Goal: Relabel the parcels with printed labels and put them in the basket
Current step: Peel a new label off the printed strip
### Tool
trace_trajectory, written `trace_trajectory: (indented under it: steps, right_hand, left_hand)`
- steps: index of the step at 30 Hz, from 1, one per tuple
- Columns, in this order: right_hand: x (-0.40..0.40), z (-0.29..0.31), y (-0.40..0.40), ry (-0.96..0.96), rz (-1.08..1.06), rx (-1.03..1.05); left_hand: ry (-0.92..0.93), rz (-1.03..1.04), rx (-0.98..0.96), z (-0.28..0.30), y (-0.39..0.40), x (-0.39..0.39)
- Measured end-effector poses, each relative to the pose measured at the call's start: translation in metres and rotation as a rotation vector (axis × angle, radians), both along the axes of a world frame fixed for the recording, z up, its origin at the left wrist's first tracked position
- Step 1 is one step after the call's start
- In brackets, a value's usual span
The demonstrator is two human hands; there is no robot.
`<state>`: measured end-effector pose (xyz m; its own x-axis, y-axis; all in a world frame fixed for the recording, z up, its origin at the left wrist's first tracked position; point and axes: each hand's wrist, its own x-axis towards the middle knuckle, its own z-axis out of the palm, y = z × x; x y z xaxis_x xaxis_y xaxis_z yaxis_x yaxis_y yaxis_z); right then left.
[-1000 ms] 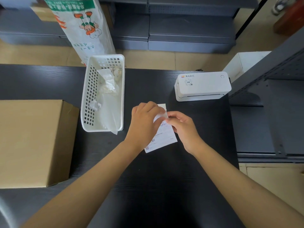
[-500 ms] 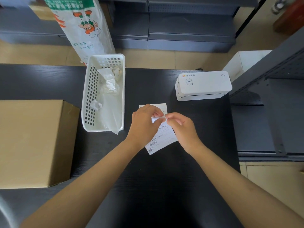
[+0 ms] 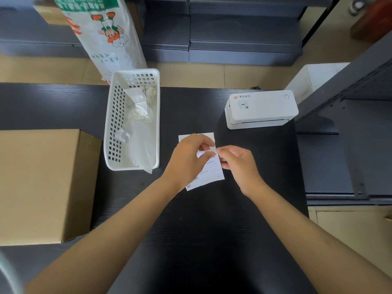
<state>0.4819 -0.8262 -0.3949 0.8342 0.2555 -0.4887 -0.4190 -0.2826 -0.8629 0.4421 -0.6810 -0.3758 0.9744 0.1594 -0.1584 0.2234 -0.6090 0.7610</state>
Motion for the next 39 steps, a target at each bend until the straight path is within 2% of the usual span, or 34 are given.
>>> trace_trajectory:
  steps: [8,16,20,24,28,31,34,39]
  right_hand:
    - [-0.006,-0.003,-0.001,-0.14,-0.089,0.005]
    - [0.0,-0.003,-0.004,-0.017,0.003,0.043]
    - [0.002,-0.003,-0.004,-0.033,0.021,0.044]
    - [0.005,-0.003,-0.002,-0.071,0.025,-0.022]
    - [0.006,-0.004,0.001,-0.101,0.036,-0.077]
    - [0.012,-0.003,0.004,-0.143,0.064,-0.215]
    - [0.02,-0.006,0.005,-0.149,0.077,-0.342]
    - [0.027,-0.012,0.009,-0.071,0.012,-0.346]
  left_hand:
    - [-0.046,0.066,0.008,0.004,-0.001,0.005]
    - [-0.057,0.039,0.022,0.004,0.002,0.003]
    - [-0.031,0.04,0.036,0.002,0.002,0.003]
    - [-0.055,0.028,0.033,0.001,0.002,0.002]
    - [-0.078,-0.007,0.118,0.001,0.003,0.004]
    - [-0.077,-0.027,0.144,0.004,0.004,0.004]
    - [-0.078,-0.031,0.054,0.015,0.007,0.0]
    - [-0.075,-0.084,-0.07,0.03,0.021,-0.011]
